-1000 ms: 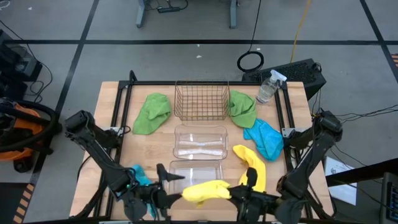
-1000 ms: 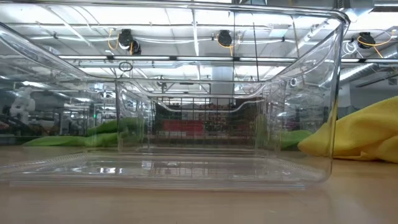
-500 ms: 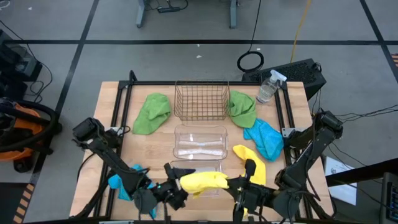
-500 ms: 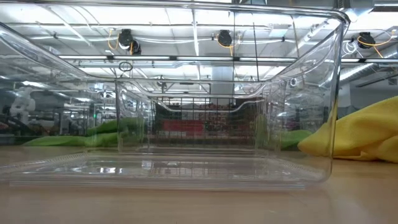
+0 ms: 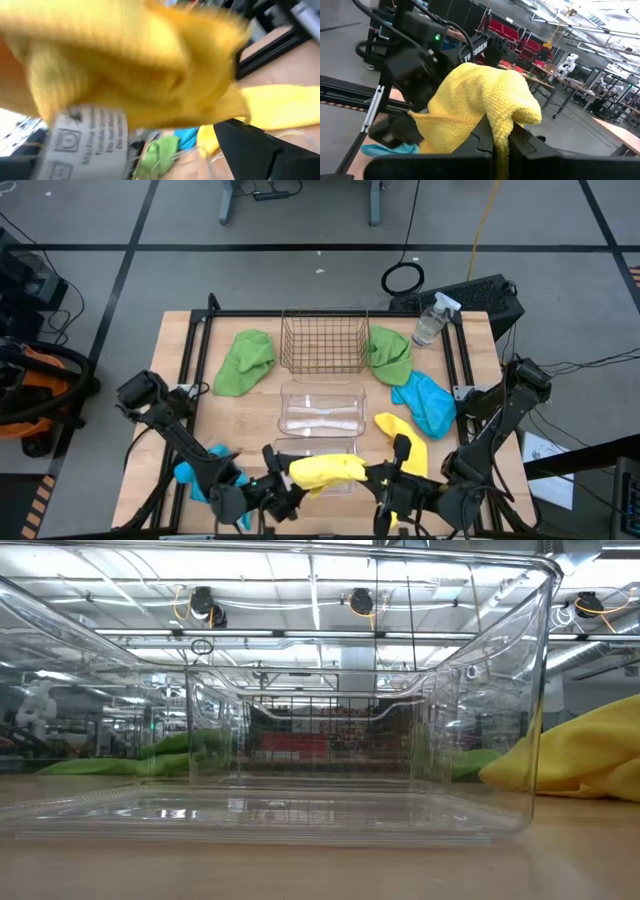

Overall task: Sort microfiber towel by color & place in baskets
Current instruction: Put the left yellow towel into the bottom transparent bin

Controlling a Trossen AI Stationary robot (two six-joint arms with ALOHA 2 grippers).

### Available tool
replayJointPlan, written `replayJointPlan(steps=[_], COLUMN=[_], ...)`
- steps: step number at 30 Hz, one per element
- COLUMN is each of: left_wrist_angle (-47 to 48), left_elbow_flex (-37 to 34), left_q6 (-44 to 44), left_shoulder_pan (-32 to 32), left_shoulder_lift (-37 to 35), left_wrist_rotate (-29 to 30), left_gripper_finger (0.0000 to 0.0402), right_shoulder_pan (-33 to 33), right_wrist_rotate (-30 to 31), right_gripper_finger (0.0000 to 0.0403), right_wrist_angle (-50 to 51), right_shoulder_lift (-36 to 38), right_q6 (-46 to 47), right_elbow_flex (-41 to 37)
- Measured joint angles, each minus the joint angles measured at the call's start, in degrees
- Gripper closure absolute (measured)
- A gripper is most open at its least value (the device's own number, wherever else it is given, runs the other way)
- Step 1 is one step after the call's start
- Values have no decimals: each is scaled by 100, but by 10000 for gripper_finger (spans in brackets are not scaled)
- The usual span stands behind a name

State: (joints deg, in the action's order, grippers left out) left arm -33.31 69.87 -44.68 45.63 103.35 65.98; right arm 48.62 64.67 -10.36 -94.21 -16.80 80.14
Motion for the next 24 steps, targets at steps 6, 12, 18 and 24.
replayJointPlan(steps=[6, 12, 18, 24], left_wrist_angle=[-345, -537, -1003, -1404], left_elbow_flex=[0, 0, 0, 0], left_q6=[-224, -216, -170, 75], left_shoulder_pan=[72, 99, 154, 179], left_shoulder_lift=[0, 0, -2, -4], left_wrist_rotate=[-46, -426, -586, -583], left_gripper_finger=[109, 109, 109, 109], right_shoulder_pan=[-43, -67, -61, -65], right_wrist_rotate=[2, 1, 1, 4], right_gripper_finger=[397, 397, 397, 397], right_wrist_angle=[330, 618, 862, 1273], right_shoulder_lift=[2, 2, 2, 2], right_q6=[295, 587, 764, 1154], right_elbow_flex=[0, 0, 0, 0])
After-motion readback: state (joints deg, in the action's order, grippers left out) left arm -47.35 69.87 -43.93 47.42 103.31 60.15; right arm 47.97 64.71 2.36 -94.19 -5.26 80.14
